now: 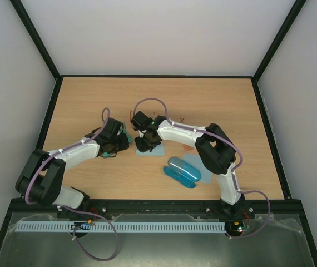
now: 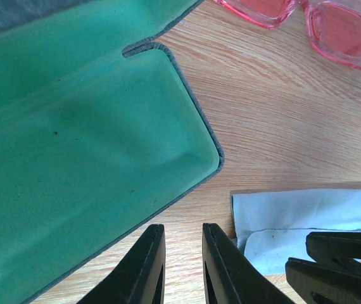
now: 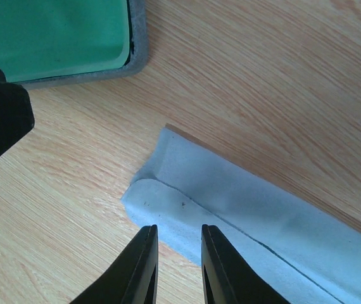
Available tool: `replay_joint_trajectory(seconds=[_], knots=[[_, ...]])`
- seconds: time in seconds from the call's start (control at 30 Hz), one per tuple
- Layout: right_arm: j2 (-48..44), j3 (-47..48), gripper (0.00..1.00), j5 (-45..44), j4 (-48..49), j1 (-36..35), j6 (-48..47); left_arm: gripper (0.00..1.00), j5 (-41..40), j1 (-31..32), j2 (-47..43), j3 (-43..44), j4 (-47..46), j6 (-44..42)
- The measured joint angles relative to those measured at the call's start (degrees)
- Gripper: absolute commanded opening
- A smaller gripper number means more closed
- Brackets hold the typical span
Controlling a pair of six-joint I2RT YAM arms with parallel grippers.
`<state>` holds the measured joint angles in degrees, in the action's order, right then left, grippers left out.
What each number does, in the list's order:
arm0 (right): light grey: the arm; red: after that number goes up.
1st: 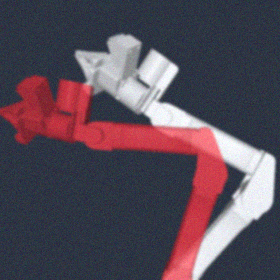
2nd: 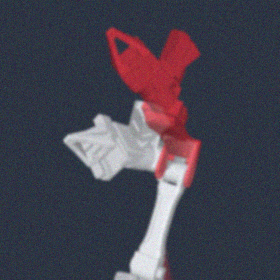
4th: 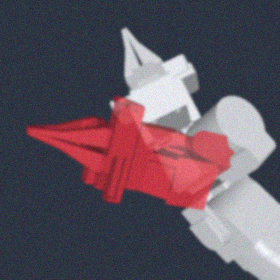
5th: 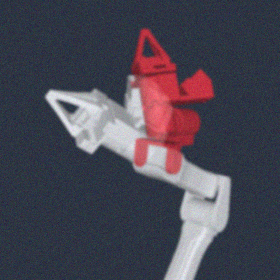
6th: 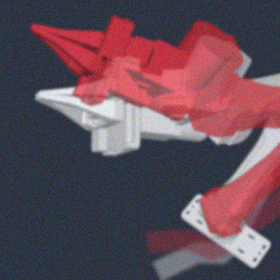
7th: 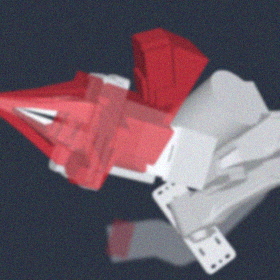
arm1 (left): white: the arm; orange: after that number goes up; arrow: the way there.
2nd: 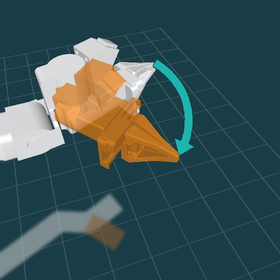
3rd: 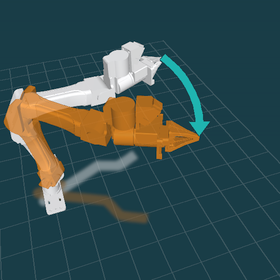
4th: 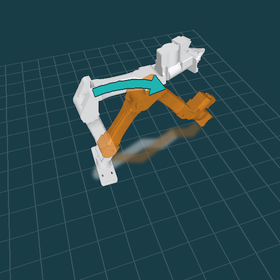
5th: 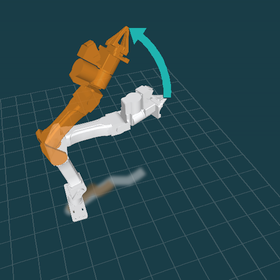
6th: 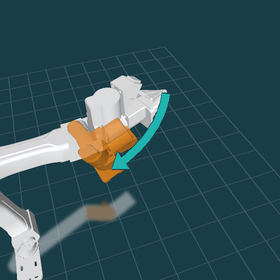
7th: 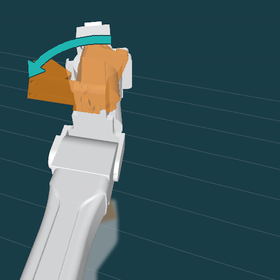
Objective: Organize the sunglasses
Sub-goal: Adjust the glasses cleaning cloth at the center of the board.
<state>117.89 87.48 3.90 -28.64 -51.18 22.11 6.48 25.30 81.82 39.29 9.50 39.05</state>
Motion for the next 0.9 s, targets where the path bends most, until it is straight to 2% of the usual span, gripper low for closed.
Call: replay_joint_trajectory(seconds=[0.3,0.4,0.73,0.9], knots=[[0.68,0.00,0.21,0.42,-0.02,-0.50,0.00,0.20,0.02,0.00,0.00,-0.04,-0.02,0.04],[0.70,0.00,0.27,0.35,0.00,-0.59,0.11,0.20,0.07,0.00,0.00,-0.15,-0.07,0.15],[1.92,1.40,0.27,-1.84,-0.92,-0.59,0.39,0.18,0.76,0.00,0.00,-0.31,-0.07,0.11],[-1.64,-4.26,0.26,-3.74,-0.83,0.39,1.40,0.21,4.31,0.02,0.79,0.31,0.26,-1.27]])
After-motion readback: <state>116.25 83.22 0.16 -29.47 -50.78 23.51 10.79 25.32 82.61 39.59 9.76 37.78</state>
